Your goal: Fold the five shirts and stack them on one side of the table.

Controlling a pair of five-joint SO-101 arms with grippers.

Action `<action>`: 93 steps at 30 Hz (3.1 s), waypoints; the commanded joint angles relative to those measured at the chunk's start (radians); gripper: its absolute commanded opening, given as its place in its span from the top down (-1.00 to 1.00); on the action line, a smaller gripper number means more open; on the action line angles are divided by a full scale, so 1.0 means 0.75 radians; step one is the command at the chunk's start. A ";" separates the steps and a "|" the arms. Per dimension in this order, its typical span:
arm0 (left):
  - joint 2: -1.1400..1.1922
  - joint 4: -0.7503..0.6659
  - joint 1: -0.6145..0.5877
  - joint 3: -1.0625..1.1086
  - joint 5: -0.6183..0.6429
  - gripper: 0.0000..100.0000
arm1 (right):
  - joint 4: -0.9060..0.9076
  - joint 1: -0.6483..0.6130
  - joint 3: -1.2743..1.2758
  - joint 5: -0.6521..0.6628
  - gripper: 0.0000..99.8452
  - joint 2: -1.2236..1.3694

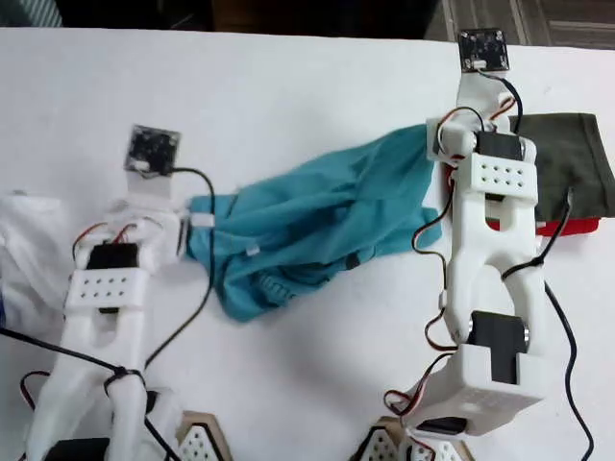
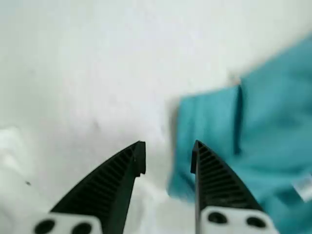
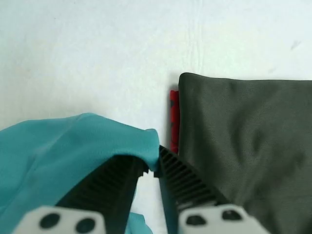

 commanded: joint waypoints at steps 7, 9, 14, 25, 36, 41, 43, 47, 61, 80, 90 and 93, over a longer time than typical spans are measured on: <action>-0.031 -0.049 -0.012 -0.036 -0.006 0.79 | -0.028 -0.052 -0.031 -0.010 0.96 -0.003; -0.031 0.137 0.074 -0.062 -0.006 0.81 | -0.028 -0.052 -0.029 -0.010 0.96 -0.003; -0.027 0.432 0.262 -0.091 -0.010 0.70 | -0.028 -0.044 -0.033 -0.010 0.96 -0.003; -0.018 0.110 0.270 0.138 -0.010 0.62 | -0.028 -0.050 -0.031 -0.010 0.96 -0.003; -0.023 -0.100 0.131 0.318 -0.266 0.97 | -0.028 -0.050 -0.031 -0.010 0.96 -0.003; -0.031 -0.155 0.051 0.306 -0.262 0.95 | -0.028 -0.050 -0.031 -0.010 0.96 -0.003; -0.031 -0.143 0.029 0.236 -0.262 0.95 | -0.028 -0.052 -0.031 -0.012 0.96 -0.003; -0.031 -0.002 -0.014 0.050 -0.262 0.95 | -0.013 -0.071 -0.029 -0.139 0.96 -0.009; -0.031 1.033 -0.078 -0.425 -0.393 0.95 | 0.124 -0.177 -0.029 -0.164 0.96 -0.124; -0.029 0.092 -0.458 0.226 -0.526 0.62 | -0.009 -0.472 0.225 -0.108 0.96 -0.191; -0.031 0.710 -0.211 0.026 -0.532 0.65 | -0.109 -0.247 0.217 -0.113 0.96 -0.202; -0.031 0.765 -0.063 -0.001 -0.526 0.76 | -0.109 -0.232 0.207 -0.113 0.96 -0.202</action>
